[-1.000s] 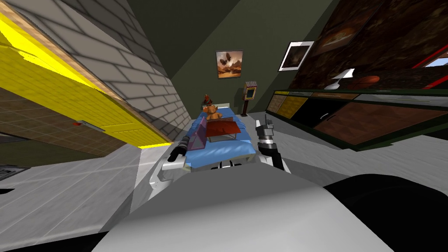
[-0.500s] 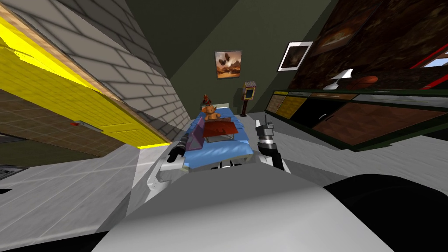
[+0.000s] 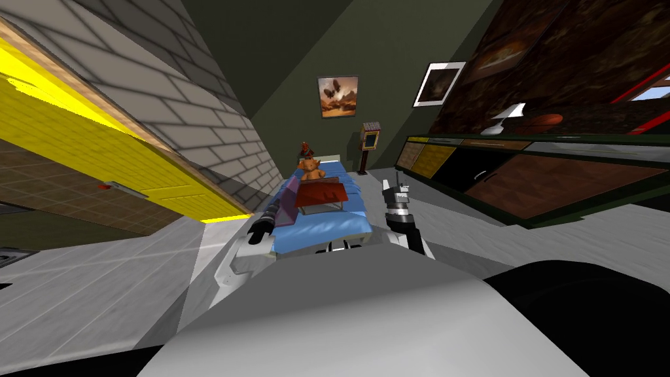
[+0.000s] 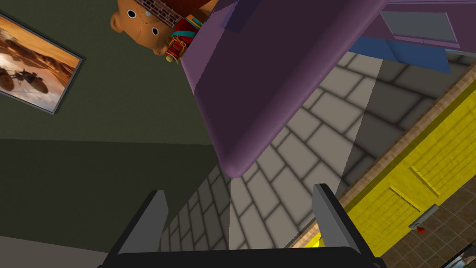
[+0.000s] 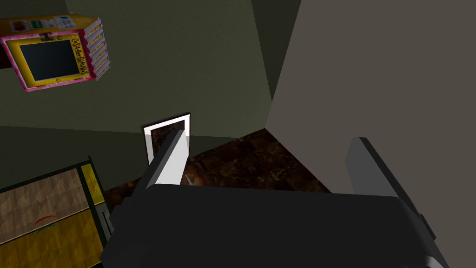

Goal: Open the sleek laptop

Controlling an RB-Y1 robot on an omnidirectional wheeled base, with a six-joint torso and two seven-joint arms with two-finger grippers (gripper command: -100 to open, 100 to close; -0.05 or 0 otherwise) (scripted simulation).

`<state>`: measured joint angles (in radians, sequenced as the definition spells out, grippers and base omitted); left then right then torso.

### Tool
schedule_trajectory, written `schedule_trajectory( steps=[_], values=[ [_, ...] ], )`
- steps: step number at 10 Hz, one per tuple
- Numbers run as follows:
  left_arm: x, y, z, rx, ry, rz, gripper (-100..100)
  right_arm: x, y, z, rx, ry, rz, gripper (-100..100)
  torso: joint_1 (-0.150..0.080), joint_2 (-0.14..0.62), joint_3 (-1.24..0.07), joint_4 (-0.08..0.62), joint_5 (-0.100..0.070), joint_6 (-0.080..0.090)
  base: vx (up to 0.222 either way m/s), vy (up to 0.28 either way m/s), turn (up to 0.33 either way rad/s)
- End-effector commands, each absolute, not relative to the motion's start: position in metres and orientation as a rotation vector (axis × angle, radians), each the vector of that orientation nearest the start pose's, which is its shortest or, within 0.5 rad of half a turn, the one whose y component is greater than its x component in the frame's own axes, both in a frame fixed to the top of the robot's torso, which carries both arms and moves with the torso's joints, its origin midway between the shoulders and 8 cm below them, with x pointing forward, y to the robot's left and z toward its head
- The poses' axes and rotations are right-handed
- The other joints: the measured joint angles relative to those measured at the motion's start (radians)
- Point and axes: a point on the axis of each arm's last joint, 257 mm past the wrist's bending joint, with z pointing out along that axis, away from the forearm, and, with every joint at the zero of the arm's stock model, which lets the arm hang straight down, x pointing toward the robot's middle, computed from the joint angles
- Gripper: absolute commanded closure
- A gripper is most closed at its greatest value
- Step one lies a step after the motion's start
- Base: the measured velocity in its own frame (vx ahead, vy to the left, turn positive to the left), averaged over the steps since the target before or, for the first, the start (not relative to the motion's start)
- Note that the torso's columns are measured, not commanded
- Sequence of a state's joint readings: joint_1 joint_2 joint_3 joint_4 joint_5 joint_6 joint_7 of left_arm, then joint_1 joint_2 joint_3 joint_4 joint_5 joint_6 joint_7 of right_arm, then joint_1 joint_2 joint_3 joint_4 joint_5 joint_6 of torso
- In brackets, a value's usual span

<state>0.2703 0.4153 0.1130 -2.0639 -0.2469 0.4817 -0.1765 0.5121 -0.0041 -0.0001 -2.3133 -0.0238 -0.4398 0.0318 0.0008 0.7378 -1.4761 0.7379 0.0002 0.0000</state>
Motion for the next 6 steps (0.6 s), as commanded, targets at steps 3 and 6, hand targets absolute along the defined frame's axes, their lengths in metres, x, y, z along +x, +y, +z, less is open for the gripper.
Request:
schedule_trajectory(
  steps=[3,6],
  values=[
    [0.455,0.419,-0.168,-0.793,1.508,-0.281,100,0.346,-0.283,0.024,0.688,0.634,1.276,0,0.004,0.001,0.0,0.0,0.001,0.0,0.001,-0.02,0.001],
    [0.457,0.408,-0.17,-0.921,1.489,-0.398,100,0.346,-0.284,0.024,0.687,0.635,1.275,0,0.008,0.001,0.001,0.0,0.002,0.0,-0.014,0.174,-0.017]
  ],
)
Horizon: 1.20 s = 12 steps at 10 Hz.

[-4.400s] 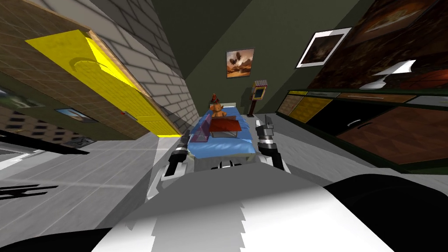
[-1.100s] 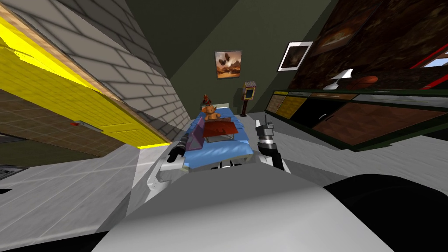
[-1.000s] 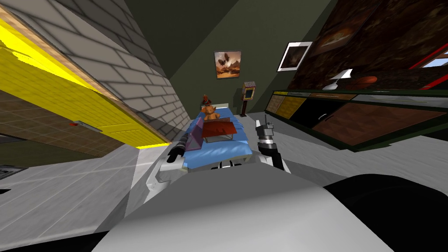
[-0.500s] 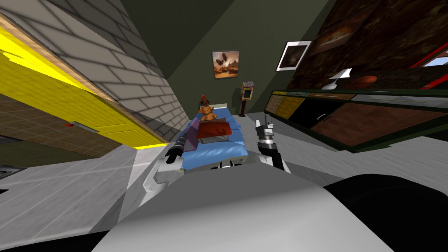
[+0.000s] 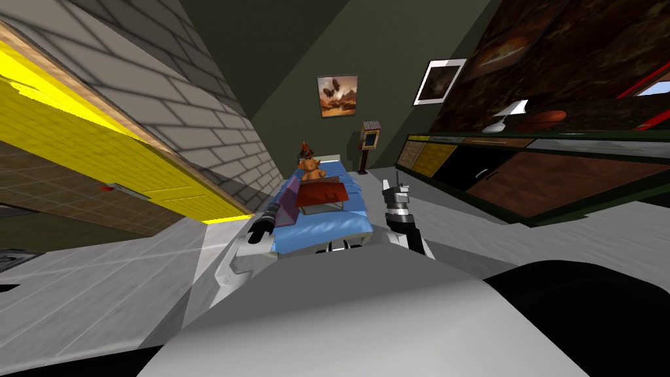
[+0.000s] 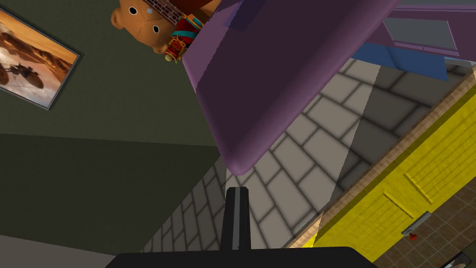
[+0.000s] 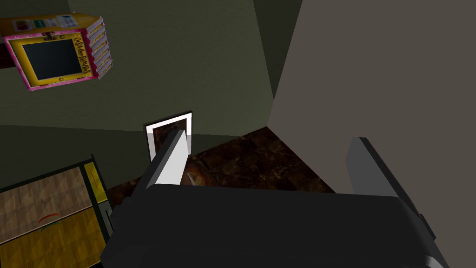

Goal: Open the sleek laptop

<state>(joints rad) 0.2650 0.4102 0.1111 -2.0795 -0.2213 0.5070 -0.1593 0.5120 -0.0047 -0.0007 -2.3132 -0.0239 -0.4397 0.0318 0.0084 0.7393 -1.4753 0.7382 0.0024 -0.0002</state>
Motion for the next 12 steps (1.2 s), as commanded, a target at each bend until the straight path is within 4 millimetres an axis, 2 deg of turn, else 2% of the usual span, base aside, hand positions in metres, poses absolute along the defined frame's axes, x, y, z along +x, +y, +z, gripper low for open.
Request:
schedule_trajectory(
  steps=[1,6,7,8,9,12],
  values=[
    [0.457,0.405,-0.171,-0.952,1.485,-0.427,100,0.346,-0.284,0.024,0.688,0.635,1.275,0,-0.003,-0.001,0.0,0.0,-0.001,0.0,-0.02,0.198,-0.013],
    [0.459,0.387,-0.174,-1.105,1.463,-0.576,100,0.346,-0.284,0.024,0.688,0.634,1.275,0,-0.01,-0.001,0.0,0.0,-0.003,0.0,-0.008,0.159,-0.013],
    [0.459,0.39,-0.173,-1.083,1.466,-0.557,100,0.346,-0.284,0.024,0.688,0.634,1.275,0,-0.008,-0.002,-0.001,0.0,-0.002,0.0,0.001,0.069,-0.008],
    [0.46,0.396,-0.172,-1.047,1.47,-0.515,-100,0.346,-0.284,0.024,0.688,0.634,1.275,0,-0.012,-0.002,-0.001,0.0,-0.003,0.0,-0.009,-0.078,-0.005],
    [0.46,0.399,-0.172,-1.031,1.472,-0.498,-100,0.346,-0.283,0.024,0.688,0.634,1.276,0,-0.018,-0.001,-0.001,0.0,-0.005,0.0,-0.002,-0.13,0.005],
    [0.46,0.409,-0.17,-0.959,1.482,-0.423,-100,0.346,-0.283,0.024,0.688,0.634,1.276,0,-0.009,-0.002,-0.001,0.0,-0.003,0.0,0.007,-0.135,-0.001]
  ],
)
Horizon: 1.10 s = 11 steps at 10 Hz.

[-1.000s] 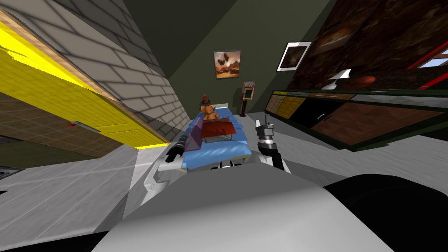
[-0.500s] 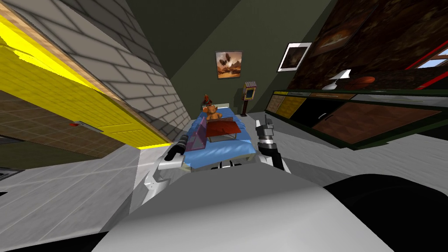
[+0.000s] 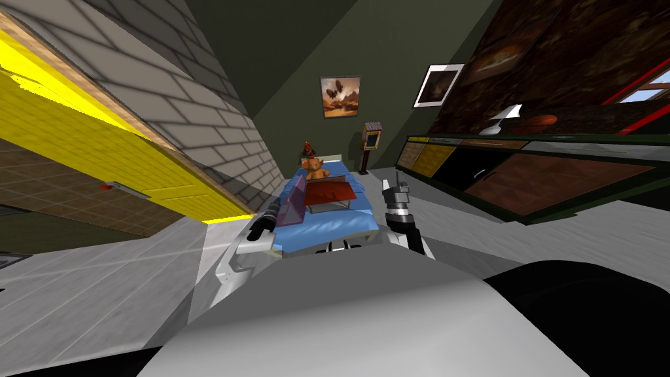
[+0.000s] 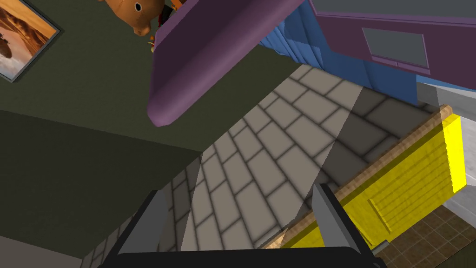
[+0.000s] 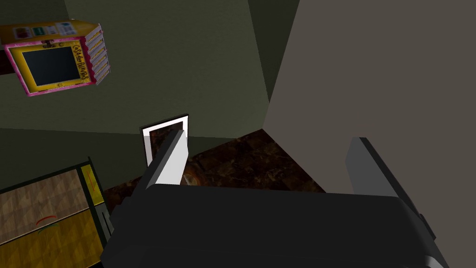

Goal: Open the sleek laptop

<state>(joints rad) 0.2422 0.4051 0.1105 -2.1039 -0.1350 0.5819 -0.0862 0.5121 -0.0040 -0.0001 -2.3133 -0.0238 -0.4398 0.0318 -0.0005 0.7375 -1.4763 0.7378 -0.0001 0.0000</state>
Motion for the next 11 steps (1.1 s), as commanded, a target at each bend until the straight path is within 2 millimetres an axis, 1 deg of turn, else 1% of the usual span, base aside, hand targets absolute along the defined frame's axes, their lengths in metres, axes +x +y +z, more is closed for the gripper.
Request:
schedule_trajectory(
  steps=[1,7,8,10,11],
  values=[
    [0.46,0.411,-0.17,-0.939,1.485,-0.402,-100,0.346,-0.283,0.024,0.688,0.634,1.276,0,0.002,0.001,0.0,0.0,0.001,0.0,-0.014,-0.117,0.0],
    [0.461,0.428,-0.167,-0.792,1.505,-0.257,-100,0.346,-0.283,0.024,0.688,0.634,1.276,0,0.0,0.001,0.001,0.0,0.0,0.0,-0.009,-0.131,-0.001],
    [0.461,0.427,-0.168,-0.809,1.503,-0.272,-100,0.346,-0.283,0.024,0.688,0.634,1.276,0,0.001,0.0,0.0,0.0,0.0,0.0,0.002,-0.057,0.004],
    [0.474,0.425,-0.166,-0.832,1.473,-0.238,-100,0.346,-0.283,0.024,0.688,0.634,1.276,0,0.008,0.001,0.001,0.0,0.002,0.001,-0.051,0.081,-0.192],
    [0.473,0.424,-0.168,-0.835,1.468,-0.228,-100,0.346,-0.284,0.024,0.687,0.634,1.276,0,0.009,0.003,0.002,0.001,0.003,0.0,-0.053,0.134,-0.077]
  ],
)
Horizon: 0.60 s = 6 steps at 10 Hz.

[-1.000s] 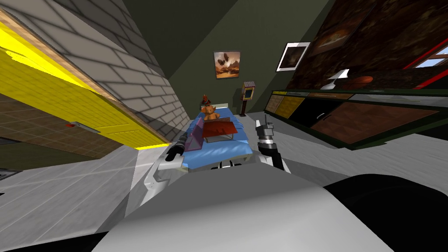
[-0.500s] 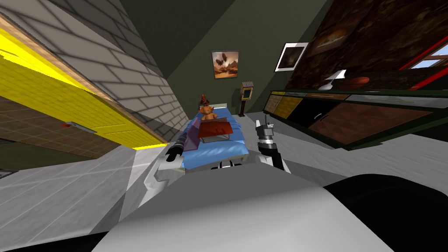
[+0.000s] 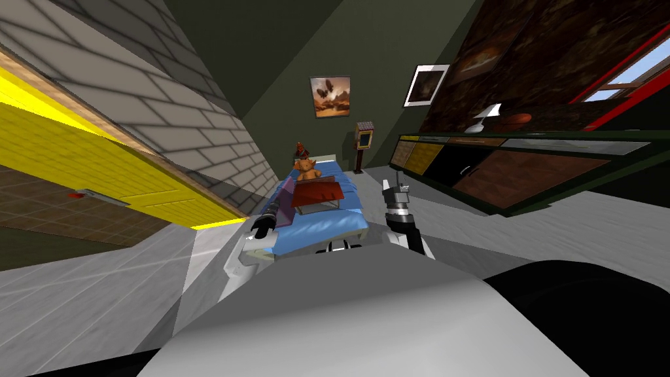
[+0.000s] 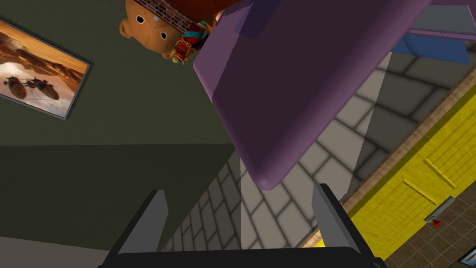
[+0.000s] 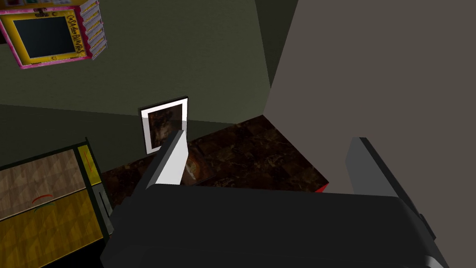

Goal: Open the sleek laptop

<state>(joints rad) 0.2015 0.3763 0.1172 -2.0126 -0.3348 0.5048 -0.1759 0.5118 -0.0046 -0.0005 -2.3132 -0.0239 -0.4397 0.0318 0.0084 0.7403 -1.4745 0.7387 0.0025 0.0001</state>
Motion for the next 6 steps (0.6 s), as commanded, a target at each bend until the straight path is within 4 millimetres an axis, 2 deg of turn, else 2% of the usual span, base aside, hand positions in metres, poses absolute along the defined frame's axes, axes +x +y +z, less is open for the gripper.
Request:
schedule_trajectory(
  steps=[1,4,6],
  values=[
    [0.479,0.421,-0.167,-0.85,1.456,-0.217,-100,0.346,-0.284,0.024,0.688,0.635,1.275,0,-0.004,-0.001,-0.001,0.0,-0.001,-0.001,-0.05,0.151,-0.118],
    [0.484,0.416,-0.168,-0.867,1.441,-0.192,-100,0.346,-0.283,0.024,0.688,0.634,1.276,0,-0.013,-0.002,-0.001,-0.001,-0.004,0.0,-0.06,0.078,-0.092],
    [0.489,0.411,-0.168,-0.882,1.43,-0.175,-100,0.346,-0.283,0.024,0.688,0.634,1.276,0,-0.008,-0.002,-0.001,-0.001,-0.003,0.0,-0.058,0.081,-0.113]
  ],
)
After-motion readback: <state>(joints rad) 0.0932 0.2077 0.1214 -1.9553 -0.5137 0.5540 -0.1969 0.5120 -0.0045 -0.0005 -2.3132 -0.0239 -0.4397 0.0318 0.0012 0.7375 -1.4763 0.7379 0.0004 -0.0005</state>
